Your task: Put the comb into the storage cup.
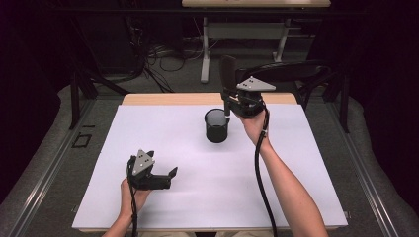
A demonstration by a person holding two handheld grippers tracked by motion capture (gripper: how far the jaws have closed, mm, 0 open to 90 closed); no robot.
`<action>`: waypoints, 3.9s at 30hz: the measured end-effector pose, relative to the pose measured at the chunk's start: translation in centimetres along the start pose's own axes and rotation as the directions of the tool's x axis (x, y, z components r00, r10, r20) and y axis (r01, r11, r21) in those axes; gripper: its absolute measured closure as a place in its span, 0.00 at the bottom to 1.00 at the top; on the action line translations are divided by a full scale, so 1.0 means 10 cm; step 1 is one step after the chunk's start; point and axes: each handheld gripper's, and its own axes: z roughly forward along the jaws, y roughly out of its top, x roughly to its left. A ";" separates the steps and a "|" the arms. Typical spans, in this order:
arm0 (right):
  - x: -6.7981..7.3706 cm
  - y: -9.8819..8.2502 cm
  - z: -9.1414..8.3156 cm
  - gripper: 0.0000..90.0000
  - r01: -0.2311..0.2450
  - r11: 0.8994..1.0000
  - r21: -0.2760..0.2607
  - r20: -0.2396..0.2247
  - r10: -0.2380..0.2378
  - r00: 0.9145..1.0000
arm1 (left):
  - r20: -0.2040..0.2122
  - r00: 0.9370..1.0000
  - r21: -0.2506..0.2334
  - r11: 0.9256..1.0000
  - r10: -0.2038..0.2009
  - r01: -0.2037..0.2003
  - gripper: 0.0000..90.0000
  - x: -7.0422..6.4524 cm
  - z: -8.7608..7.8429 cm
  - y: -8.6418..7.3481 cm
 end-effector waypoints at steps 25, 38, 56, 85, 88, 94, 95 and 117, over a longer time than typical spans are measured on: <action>0.04 -0.10 0.34 0.81 0.022 0.999 0.039 -0.027 -0.020 0.999 | -0.004 1.000 -0.003 1.000 0.001 -0.001 0.00 0.00 0.00 0.00; 0.01 -0.17 0.45 0.81 0.037 0.997 0.068 -0.025 -0.036 0.999 | -0.006 1.000 -0.004 1.000 0.005 -0.005 0.00 0.00 0.00 0.01; 0.00 -0.30 0.60 0.81 0.020 0.994 0.111 -0.041 -0.015 0.999 | -0.006 1.000 -0.005 1.000 0.002 -0.002 0.00 0.01 0.00 0.00; 0.06 -0.45 0.63 0.81 0.053 0.976 0.210 -0.048 -0.044 0.998 | -0.012 1.000 -0.008 1.000 0.003 -0.003 0.00 0.01 -0.01 0.01; 0.05 -0.47 0.64 0.81 0.046 0.974 0.223 -0.046 -0.037 0.998 | -0.011 1.000 -0.008 1.000 0.002 -0.003 0.00 0.01 -0.01 0.01; 0.06 -0.49 0.65 0.80 0.049 0.965 0.259 -0.046 -0.038 0.998 | -0.009 1.000 -0.006 1.000 0.005 -0.005 0.00 0.01 -0.01 0.01; 0.06 -0.50 0.65 0.79 0.048 0.962 0.268 -0.046 -0.037 0.998 | -0.009 1.000 -0.006 1.000 0.005 -0.005 0.00 0.01 -0.01 0.01; -0.03 -0.48 0.18 0.12 0.019 0.953 0.302 -0.161 0.032 0.986 | 0.001 1.000 0.006 1.000 0.009 -0.009 0.00 0.02 0.01 0.02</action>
